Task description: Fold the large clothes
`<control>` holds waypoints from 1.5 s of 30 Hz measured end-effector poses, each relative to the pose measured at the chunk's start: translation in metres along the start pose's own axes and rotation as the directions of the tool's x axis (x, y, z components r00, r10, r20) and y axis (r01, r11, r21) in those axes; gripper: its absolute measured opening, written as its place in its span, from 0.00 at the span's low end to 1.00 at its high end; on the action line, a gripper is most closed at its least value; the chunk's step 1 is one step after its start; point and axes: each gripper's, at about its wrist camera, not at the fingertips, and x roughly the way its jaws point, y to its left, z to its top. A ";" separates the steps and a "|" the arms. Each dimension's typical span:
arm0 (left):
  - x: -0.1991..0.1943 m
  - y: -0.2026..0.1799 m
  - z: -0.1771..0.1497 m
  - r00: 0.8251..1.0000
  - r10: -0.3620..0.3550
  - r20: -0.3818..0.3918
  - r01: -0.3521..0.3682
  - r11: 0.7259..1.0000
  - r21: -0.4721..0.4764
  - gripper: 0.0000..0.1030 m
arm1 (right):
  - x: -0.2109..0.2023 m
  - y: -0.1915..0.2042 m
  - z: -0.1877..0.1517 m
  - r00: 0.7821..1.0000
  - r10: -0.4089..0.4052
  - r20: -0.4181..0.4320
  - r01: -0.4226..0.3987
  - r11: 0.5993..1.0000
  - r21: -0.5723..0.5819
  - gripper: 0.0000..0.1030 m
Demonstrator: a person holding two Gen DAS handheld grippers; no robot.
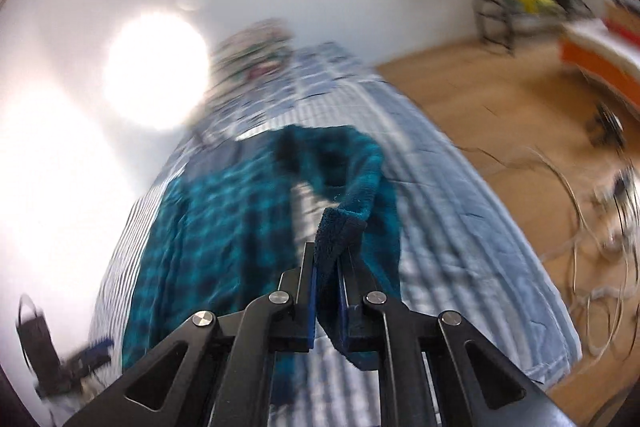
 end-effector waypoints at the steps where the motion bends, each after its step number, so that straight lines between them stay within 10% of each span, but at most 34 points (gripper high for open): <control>1: -0.002 0.003 0.000 1.000 0.001 0.002 -0.001 1.000 -0.011 0.68 | 0.001 0.012 -0.004 1.000 0.017 -0.010 -0.017 0.999 -0.035 0.06; 13: -0.012 0.027 -0.001 0.999 -0.028 0.029 0.032 0.988 -0.154 0.64 | 0.060 0.127 -0.101 0.947 0.123 -0.298 -0.231 0.903 -0.362 0.06; 21: 0.011 0.020 -0.009 0.997 -0.080 -0.018 0.075 0.978 -0.196 0.57 | 0.108 0.146 -0.150 0.896 0.041 -0.443 -0.264 0.851 -0.454 0.06; 28: 0.033 0.010 -0.011 0.989 -0.136 -0.063 0.118 0.965 -0.235 0.57 | 0.095 0.124 -0.120 0.890 0.150 -0.431 -0.309 0.894 -0.326 0.37; 45: 0.106 -0.032 -0.020 0.960 -0.202 -0.192 0.153 0.958 -0.242 0.57 | 0.142 0.070 0.038 0.949 0.162 -0.269 -0.207 0.967 -0.148 0.42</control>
